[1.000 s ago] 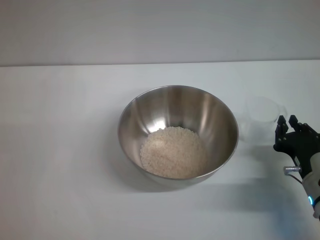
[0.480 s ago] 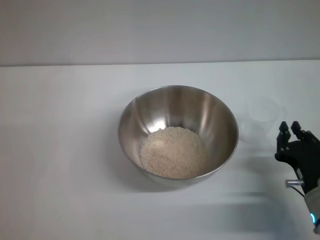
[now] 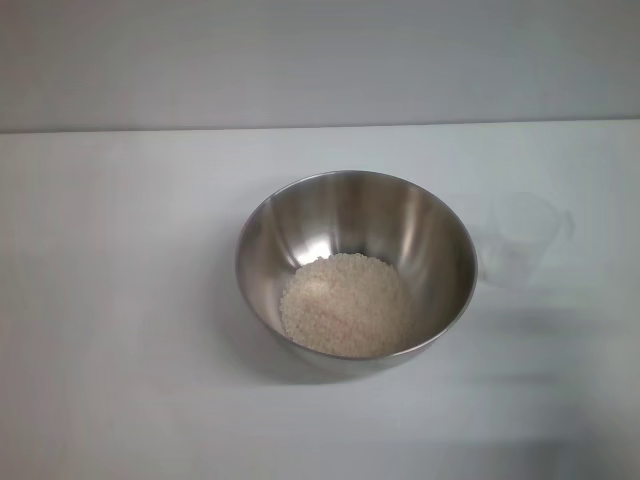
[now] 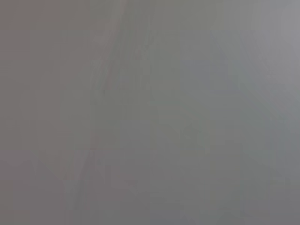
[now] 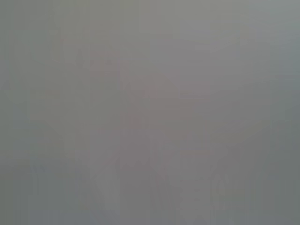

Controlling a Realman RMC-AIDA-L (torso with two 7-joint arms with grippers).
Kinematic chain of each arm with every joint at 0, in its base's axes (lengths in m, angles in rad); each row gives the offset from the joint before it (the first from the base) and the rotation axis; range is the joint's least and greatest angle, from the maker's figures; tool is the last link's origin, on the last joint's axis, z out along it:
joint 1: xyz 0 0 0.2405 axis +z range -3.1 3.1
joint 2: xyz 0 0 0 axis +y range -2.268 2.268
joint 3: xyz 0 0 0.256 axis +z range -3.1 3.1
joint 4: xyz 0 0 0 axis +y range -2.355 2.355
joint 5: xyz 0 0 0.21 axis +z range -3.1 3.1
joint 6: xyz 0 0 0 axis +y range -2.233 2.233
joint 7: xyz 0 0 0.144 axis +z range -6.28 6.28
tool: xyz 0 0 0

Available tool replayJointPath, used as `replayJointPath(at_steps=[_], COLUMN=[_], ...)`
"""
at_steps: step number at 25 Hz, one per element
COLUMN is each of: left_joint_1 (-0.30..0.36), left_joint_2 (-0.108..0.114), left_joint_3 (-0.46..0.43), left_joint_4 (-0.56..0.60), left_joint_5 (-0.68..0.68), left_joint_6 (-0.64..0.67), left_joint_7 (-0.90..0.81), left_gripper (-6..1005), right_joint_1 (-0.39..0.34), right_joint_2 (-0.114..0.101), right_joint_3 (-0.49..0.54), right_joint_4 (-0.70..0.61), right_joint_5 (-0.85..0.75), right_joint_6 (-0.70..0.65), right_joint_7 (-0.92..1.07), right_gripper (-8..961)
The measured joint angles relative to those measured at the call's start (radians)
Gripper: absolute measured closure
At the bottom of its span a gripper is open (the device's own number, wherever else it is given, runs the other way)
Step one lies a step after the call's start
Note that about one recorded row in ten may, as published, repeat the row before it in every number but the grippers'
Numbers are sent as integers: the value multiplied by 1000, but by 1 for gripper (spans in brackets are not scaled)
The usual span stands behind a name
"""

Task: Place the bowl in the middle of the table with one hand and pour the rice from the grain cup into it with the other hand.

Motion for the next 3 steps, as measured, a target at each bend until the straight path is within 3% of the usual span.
replayJointPath(at_steps=[3], left_joint_1=[-9], left_joint_2=[1], left_joint_3=[-25], left_joint_4=[43], left_joint_5=[-1], left_joint_6=[-15], left_joint_7=[0], left_gripper=[810], right_joint_1=[41], right_joint_2=[0], right_joint_3=[3], right_joint_4=[-111], right_joint_5=[-1], right_joint_6=[15], right_joint_7=[141], right_gripper=[742])
